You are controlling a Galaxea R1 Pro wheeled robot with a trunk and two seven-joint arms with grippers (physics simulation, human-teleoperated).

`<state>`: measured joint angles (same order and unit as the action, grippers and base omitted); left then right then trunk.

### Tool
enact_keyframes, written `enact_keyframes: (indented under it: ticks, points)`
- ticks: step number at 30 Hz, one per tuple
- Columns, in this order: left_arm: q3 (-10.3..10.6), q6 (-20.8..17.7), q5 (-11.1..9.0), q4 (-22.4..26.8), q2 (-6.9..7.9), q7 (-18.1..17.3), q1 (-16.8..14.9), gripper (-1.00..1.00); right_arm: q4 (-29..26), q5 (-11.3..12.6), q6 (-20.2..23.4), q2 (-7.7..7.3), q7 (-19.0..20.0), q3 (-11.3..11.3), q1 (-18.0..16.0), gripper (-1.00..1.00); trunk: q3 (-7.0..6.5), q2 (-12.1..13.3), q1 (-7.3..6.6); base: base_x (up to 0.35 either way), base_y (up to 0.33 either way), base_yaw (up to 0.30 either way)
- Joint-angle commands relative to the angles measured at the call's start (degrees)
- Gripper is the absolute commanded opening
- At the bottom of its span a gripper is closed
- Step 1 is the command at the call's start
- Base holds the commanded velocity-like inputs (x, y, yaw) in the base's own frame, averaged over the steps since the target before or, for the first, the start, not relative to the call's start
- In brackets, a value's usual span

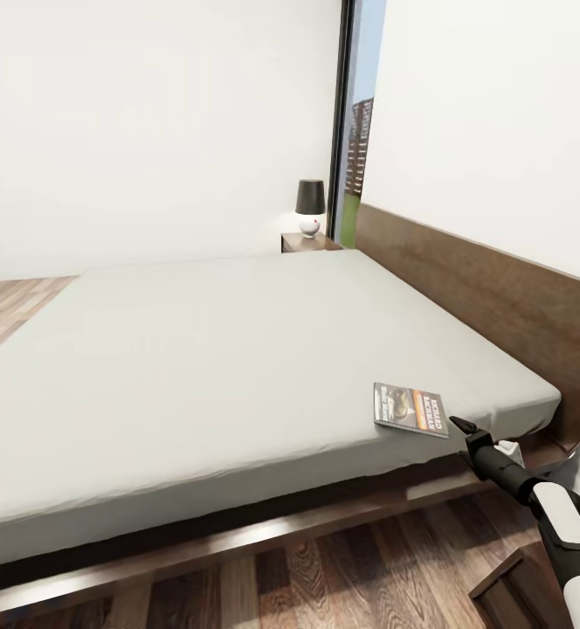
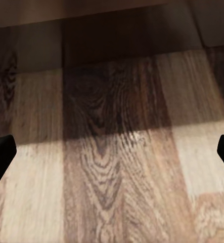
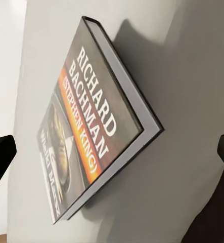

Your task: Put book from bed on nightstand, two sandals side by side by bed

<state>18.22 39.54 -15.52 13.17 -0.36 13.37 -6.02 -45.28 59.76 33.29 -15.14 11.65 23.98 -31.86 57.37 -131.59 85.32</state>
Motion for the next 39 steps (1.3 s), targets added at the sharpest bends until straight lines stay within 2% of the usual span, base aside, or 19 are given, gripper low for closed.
enact_keyframes:
  ticks: [1, 17, 39]
  points:
    - [0.5, 0.19, -0.4, -0.02, 0.02, 0.3, -0.04, 1.0, 0.01, 0.02, 0.36, 0.02, 0.15, 0.19, -0.05, 1.0, 0.23, -0.44, 0.22, 0.0, 0.0, 0.0]
    - [0.57, 0.27, -0.39, 0.31, 0.0, 0.28, -0.04, 1.0, -0.02, -0.07, 0.37, 0.0, 0.17, 0.19, -0.05, 1.0, 3.1, -6.85, 3.73, 0.0, 0.0, 0.0]
    - [0.76, 0.28, -0.3, 0.54, -0.16, 0.34, -0.04, 1.0, 0.01, 0.01, 0.37, 0.0, 0.27, 0.19, -0.05, 1.0, 3.1, -6.85, 3.73, 0.064, 0.0, 0.0]
